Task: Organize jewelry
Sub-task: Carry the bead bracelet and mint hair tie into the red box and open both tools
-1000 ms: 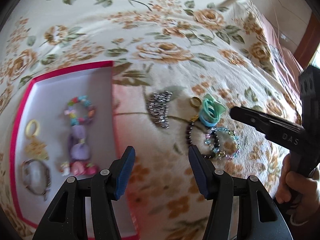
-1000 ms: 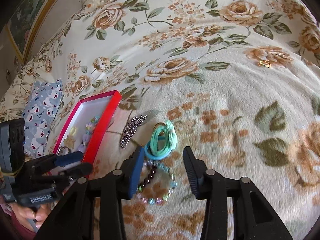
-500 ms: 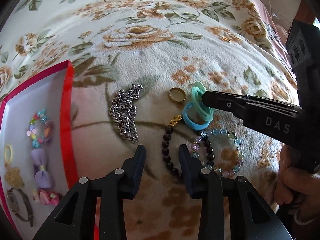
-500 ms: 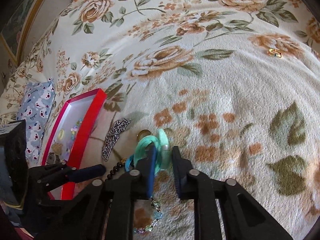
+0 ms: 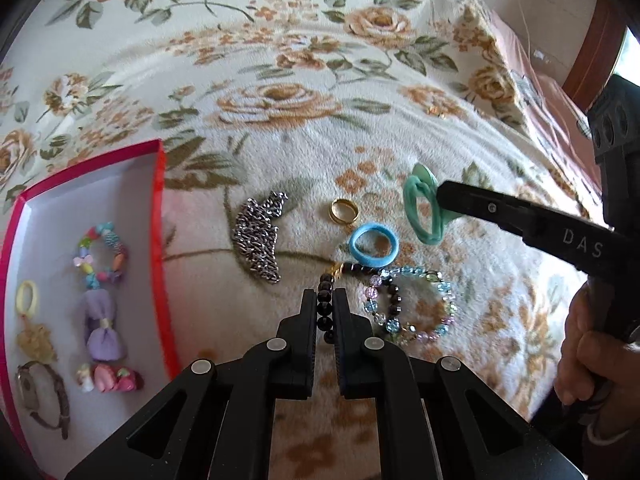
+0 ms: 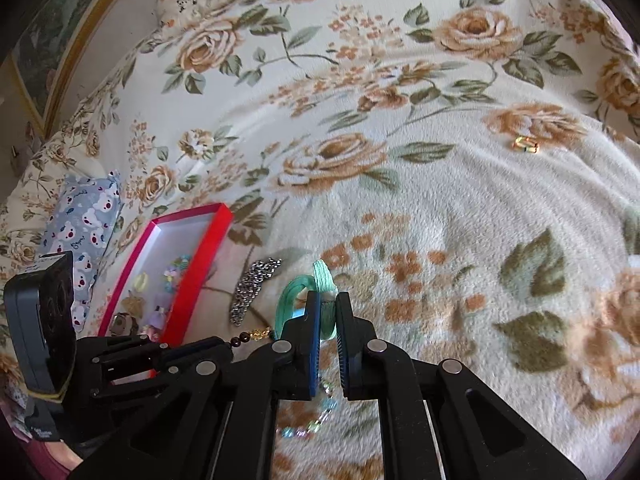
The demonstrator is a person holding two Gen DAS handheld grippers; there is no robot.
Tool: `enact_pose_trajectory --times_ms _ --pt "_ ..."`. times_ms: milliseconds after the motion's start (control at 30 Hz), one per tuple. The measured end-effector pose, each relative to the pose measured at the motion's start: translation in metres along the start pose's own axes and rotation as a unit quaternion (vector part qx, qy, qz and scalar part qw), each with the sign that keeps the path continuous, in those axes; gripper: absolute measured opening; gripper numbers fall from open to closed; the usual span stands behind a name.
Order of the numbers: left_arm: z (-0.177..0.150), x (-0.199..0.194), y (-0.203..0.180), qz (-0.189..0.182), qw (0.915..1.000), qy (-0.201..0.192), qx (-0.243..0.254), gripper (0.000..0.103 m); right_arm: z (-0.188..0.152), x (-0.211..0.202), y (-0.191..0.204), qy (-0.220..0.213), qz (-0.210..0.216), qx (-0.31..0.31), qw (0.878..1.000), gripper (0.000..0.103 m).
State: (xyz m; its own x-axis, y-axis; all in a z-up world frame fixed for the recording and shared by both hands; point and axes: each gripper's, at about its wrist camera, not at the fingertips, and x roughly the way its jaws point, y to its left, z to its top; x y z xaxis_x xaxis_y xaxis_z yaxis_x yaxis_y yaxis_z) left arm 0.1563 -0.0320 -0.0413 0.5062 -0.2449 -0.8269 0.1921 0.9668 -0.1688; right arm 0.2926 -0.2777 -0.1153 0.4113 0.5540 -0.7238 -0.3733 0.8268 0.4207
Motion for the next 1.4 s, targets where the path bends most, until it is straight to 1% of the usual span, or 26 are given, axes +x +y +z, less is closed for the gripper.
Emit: enact_pose_trajectory --times_ms 267,533,700,1100,1400 --pt "-0.013 -0.046 0.01 -0.004 0.9992 -0.034 -0.019 0.006 -0.007 -0.016 0.016 -0.006 0.011 -0.01 1.0 0.007" --pt "-0.033 -0.093 0.026 -0.003 0.9967 -0.067 -0.046 0.006 -0.015 -0.02 0.039 -0.003 0.025 -0.026 0.999 0.007" --pt "-0.048 -0.116 0.041 -0.002 0.9947 -0.076 -0.069 0.006 -0.021 -0.015 0.059 0.007 0.039 -0.042 0.998 0.007" --pt "-0.082 -0.162 0.079 0.021 0.9876 -0.094 -0.123 0.006 -0.039 0.005 0.117 0.04 0.079 -0.084 0.993 0.007" --pt "-0.103 -0.177 0.102 0.034 0.9832 -0.094 -0.153 0.006 -0.051 0.021 0.161 0.063 0.103 -0.122 0.985 0.007"
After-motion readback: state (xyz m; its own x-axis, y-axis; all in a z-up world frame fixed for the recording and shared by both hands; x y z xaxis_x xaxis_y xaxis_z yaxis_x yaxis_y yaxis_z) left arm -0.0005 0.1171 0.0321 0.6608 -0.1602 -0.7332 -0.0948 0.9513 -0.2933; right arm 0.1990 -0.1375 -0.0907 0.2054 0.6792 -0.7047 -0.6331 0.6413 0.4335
